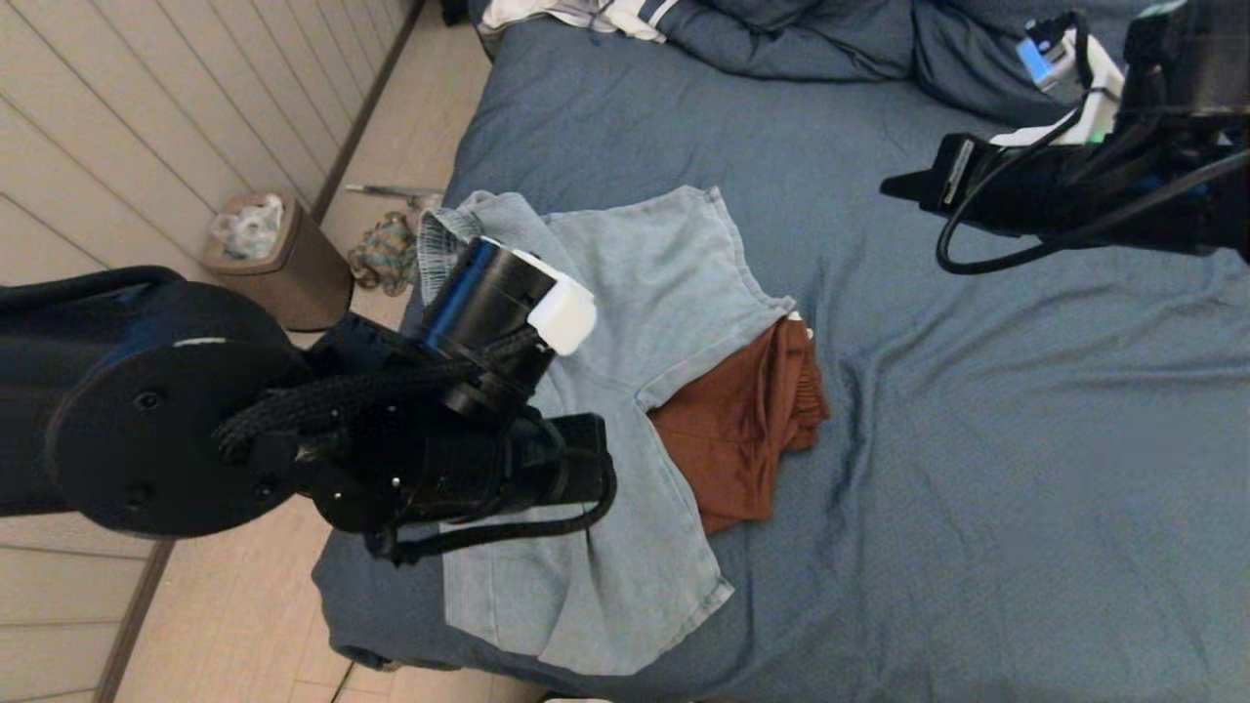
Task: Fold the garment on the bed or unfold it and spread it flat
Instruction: Unford the brown shorts
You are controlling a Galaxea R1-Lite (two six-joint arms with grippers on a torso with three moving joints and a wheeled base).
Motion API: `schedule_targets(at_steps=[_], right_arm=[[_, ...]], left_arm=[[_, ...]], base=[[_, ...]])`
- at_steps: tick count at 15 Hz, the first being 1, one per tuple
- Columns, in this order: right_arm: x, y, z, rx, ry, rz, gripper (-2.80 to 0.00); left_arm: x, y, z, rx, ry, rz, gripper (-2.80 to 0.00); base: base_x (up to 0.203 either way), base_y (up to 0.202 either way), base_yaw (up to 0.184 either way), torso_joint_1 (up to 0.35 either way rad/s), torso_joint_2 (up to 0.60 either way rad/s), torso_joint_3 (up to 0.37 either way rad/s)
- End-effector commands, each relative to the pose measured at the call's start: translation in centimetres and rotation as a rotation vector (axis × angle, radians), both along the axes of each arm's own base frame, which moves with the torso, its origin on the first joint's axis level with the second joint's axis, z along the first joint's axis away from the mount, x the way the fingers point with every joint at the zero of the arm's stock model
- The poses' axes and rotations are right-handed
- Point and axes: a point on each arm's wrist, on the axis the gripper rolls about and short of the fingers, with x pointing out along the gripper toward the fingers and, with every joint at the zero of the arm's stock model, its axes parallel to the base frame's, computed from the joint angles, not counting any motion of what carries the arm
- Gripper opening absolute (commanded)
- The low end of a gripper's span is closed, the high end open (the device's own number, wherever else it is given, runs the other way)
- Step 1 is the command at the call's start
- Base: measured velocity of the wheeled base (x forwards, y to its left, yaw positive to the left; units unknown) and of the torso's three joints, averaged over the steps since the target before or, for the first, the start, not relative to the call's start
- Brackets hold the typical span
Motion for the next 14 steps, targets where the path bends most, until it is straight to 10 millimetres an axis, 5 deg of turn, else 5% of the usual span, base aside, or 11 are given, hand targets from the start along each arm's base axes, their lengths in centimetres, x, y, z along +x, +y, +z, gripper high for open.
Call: schedule_targets(at_steps=[1,4,7,12,13,14], right_arm=[[0.6,0.1,-1.3,-0.036,0.104,0.006,-2.8],[1.6,0.6,-4.0,-0.112,0.261,0.03,-2.8],[1.4,1.3,-6.9,-0.123,0.402,0.052,-2.8],[0.8,3.8,-10.9,-0.172,0.591,0.091,-2.8],[1.3,3.9,-11.9,-0.185,0.619,0.07,0.0],[1.8,4.1,-12.7,-0.19,0.645,0.059,0.0]], left_arm=[[2.3,1.4,-0.7,-0.017,-0.001,0.077,-2.8],[4.3,3.8,-3.2,-0.031,0.015,0.14,-2.8],[5.4,5.3,-3.5,-0.083,-0.027,0.178,-2.8],[2.8,7.6,-1.1,-0.157,-0.099,0.182,-2.8],[2.2,8.0,-1.3,-0.157,-0.094,0.18,-2.8],[2.0,8.2,-1.7,-0.151,-0.083,0.18,-2.8]], base=[[0.0,0.0,0.0,0.0,0.0,0.0],[0.0,0.0,0.0,0.0,0.0,0.0],[0.0,0.0,0.0,0.0,0.0,0.0],[0.0,0.0,0.0,0.0,0.0,0.0],[0.0,0.0,0.0,0.0,0.0,0.0],[0.0,0.0,0.0,0.0,0.0,0.0]])
